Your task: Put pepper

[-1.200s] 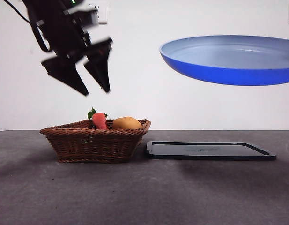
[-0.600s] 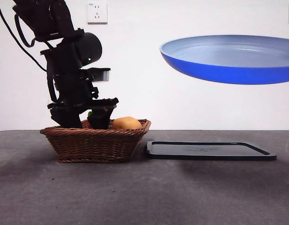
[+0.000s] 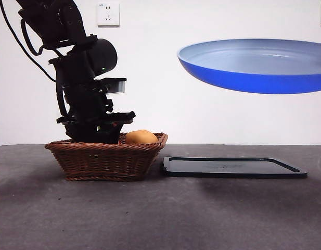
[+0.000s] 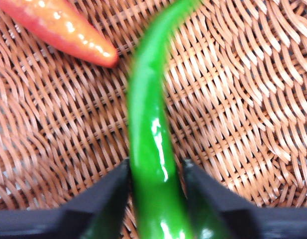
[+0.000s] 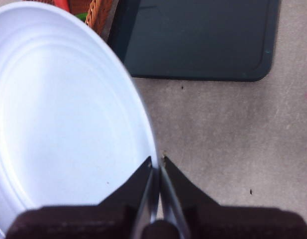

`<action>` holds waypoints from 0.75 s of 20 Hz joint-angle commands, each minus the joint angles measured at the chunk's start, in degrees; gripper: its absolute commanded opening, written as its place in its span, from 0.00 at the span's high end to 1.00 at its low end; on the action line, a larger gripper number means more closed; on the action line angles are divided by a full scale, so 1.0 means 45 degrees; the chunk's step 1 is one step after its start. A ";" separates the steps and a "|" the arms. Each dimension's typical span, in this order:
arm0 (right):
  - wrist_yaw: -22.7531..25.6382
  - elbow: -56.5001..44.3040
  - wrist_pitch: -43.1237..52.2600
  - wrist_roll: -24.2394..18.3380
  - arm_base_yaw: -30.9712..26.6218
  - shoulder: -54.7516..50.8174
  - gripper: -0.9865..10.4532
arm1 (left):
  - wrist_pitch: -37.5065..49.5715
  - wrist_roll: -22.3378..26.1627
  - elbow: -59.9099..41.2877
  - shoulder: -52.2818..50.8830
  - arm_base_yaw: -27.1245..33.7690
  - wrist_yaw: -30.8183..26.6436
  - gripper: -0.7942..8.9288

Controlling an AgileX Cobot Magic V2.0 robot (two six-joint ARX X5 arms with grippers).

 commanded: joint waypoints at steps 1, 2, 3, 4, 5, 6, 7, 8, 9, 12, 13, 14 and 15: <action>-0.0029 0.0204 0.0170 0.0039 0.0005 0.0044 0.91 | 0.0029 0.0015 0.0257 0.0355 -0.0083 -0.0024 0.79; -0.0029 0.0204 0.0170 0.0034 0.0005 0.0044 0.91 | 0.0015 0.0015 0.0267 0.0350 -0.0083 -0.0024 0.79; -0.0029 0.0204 0.0170 0.0034 0.0005 0.0044 0.91 | -0.0029 0.0010 0.0282 0.0325 -0.0083 -0.0019 0.79; -0.0029 0.0204 0.0170 0.0034 0.0005 0.0044 0.91 | -0.0097 0.0005 0.0282 0.0267 -0.0083 -0.0024 0.79; -0.0029 0.0204 0.0170 0.0029 0.0005 0.0044 0.91 | -0.0151 0.0005 0.0282 0.0155 -0.0083 -0.0024 0.79; -0.0029 0.0204 0.0170 0.0029 0.0005 0.0044 0.91 | -0.0214 0.0005 0.0282 -0.0015 -0.0083 -0.0019 0.79; -0.0024 0.0204 0.0170 0.0029 0.0005 0.0044 0.91 | -0.0219 0.0005 0.0282 -0.0204 -0.0083 -0.0019 0.79; -0.0015 0.0204 0.0189 0.0034 0.0005 0.0053 0.91 | -0.0262 0.0010 0.0287 -0.0452 -0.0083 -0.0019 0.79; -0.0015 0.0204 0.0238 0.0039 0.0005 0.0078 0.91 | -0.0287 0.0005 0.0287 -0.0729 -0.0083 -0.0019 0.79; 0.0039 0.0204 0.0277 0.0112 0.0005 0.0321 0.91 | -0.0573 0.0005 0.0287 -0.1773 -0.0121 0.0087 0.79; 0.0039 0.0204 0.0291 0.0219 0.0005 0.0544 0.91 | -0.0738 0.0010 0.0287 -0.2152 -0.0204 0.0199 0.79; 0.0034 0.0204 0.0364 0.0340 0.0005 0.0869 0.91 | -0.0942 0.0005 0.0287 -0.2560 -0.0262 0.0544 0.79; 0.0029 0.0204 0.0510 0.0520 0.0005 0.1282 0.91 | -0.1156 0.0000 0.0287 -0.2948 -0.0359 0.1035 0.79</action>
